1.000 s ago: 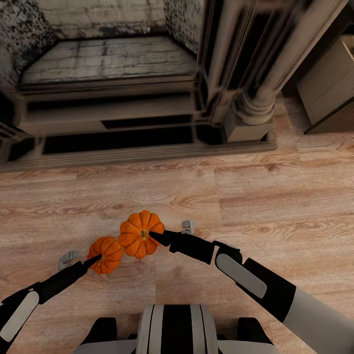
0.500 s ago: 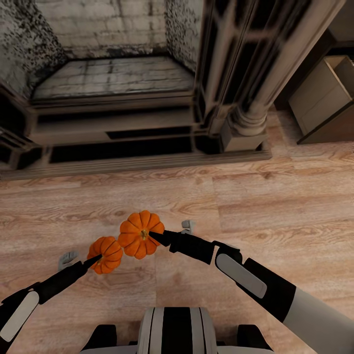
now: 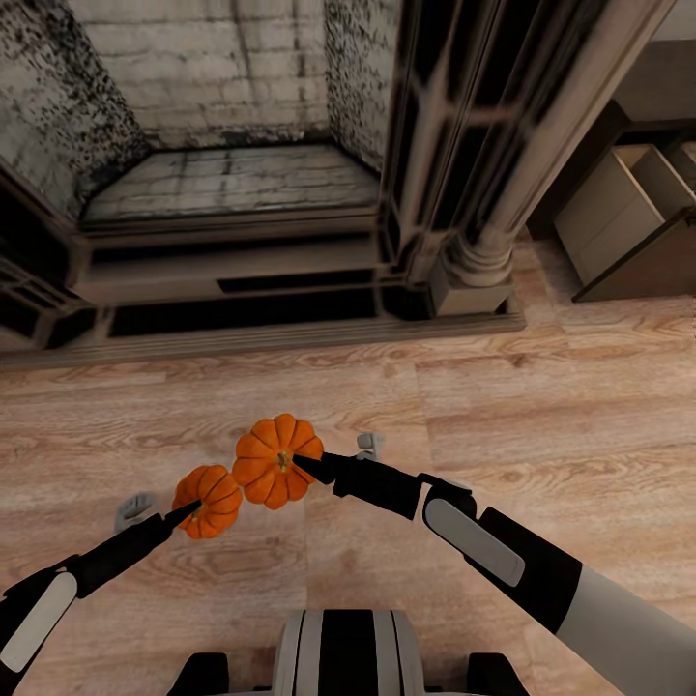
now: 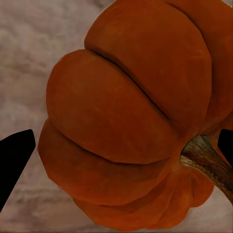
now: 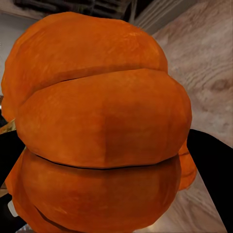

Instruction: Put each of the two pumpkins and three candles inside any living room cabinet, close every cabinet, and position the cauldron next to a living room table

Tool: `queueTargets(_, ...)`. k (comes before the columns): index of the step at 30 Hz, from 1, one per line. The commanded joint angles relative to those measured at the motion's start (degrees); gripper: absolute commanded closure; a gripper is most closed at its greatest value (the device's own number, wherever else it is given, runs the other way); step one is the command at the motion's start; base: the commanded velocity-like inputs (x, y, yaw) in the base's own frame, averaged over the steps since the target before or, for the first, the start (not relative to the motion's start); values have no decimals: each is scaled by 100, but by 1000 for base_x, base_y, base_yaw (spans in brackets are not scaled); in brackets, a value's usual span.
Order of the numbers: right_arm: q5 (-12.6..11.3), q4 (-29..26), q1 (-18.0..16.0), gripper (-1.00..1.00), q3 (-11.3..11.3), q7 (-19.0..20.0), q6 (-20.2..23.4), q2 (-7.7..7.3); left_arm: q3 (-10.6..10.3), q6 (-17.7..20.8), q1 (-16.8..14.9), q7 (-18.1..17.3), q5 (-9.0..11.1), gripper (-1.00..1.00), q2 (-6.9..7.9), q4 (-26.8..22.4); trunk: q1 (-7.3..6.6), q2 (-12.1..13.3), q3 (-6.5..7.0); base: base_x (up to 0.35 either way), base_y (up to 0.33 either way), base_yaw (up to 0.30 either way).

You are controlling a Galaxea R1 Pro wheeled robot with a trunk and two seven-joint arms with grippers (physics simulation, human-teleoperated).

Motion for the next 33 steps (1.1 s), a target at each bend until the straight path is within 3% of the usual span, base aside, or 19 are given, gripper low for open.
queueTargets(1, -56, 0, -5, 100, 9, 9, 18, -4, 4, 45, -1, 5, 30, 100, -1, 0, -3, 0, 20, 0, 0, 0)
queueTargets(15, -84, -53, -5, 100, 4, 0, 18, -5, 72, 45, -1, 45, 34, 100, 14, 140, -39, 19, 330, 0, 0, 0)
queueTargets(22, -115, -78, -5, 100, 0, 6, 21, -18, 134, 45, -1, 432, 37, 100, 25, 183, -57, 28, 485, 0, 0, 0)
queueTargets(33, -101, -70, -5, 100, 0, 0, 32, 8, 136, 45, -1, 453, 29, 100, 23, 184, -85, 43, 729, 0, 0, 0)
